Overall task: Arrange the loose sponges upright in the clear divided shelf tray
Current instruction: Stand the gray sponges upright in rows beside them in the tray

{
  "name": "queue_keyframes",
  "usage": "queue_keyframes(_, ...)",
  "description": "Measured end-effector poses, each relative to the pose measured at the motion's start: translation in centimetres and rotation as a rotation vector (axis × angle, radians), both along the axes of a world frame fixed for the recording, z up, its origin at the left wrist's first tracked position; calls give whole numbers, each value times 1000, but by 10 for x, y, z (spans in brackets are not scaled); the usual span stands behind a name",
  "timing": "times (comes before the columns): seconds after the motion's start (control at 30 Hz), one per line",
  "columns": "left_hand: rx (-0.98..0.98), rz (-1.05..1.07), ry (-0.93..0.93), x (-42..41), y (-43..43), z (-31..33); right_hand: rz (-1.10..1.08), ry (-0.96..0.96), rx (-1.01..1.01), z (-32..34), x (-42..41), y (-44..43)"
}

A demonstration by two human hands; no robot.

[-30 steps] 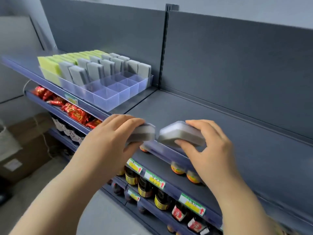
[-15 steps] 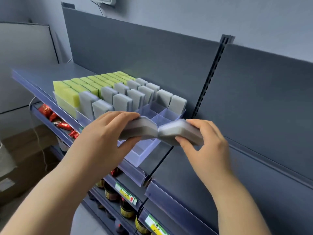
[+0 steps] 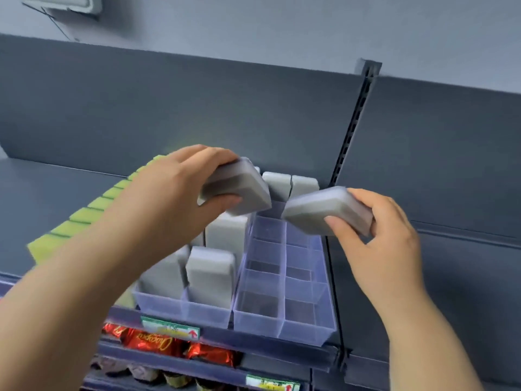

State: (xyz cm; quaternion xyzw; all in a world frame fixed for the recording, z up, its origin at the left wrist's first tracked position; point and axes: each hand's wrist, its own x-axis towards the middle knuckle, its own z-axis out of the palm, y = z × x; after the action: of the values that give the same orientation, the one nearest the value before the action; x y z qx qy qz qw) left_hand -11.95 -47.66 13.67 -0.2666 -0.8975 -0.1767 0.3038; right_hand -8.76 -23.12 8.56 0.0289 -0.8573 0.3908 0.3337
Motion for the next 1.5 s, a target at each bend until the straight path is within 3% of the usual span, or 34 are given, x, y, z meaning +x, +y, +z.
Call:
queue_keyframes(0.37, -135, -203, -90, -53, 28, 3, -90, -91, 39, 4, -35, 3)
queue_keyframes(0.6, -318, -171, -145, -95, 52, -1, -7, -148, 211, 12, -77, 23)
queue_keyframes(0.97, -592, -119, -266, -137, 74, -6, 30, -229, 231, 2, -103, 37)
queue_keyframes(1.27, -727, -104, -380, -155, 89, -20, 54, -286, 233, -4, -111, 43)
queue_keyframes(1.5, -792, -64, -368, -159, 97, -25, 74, -290, 257, -2, -117, 44)
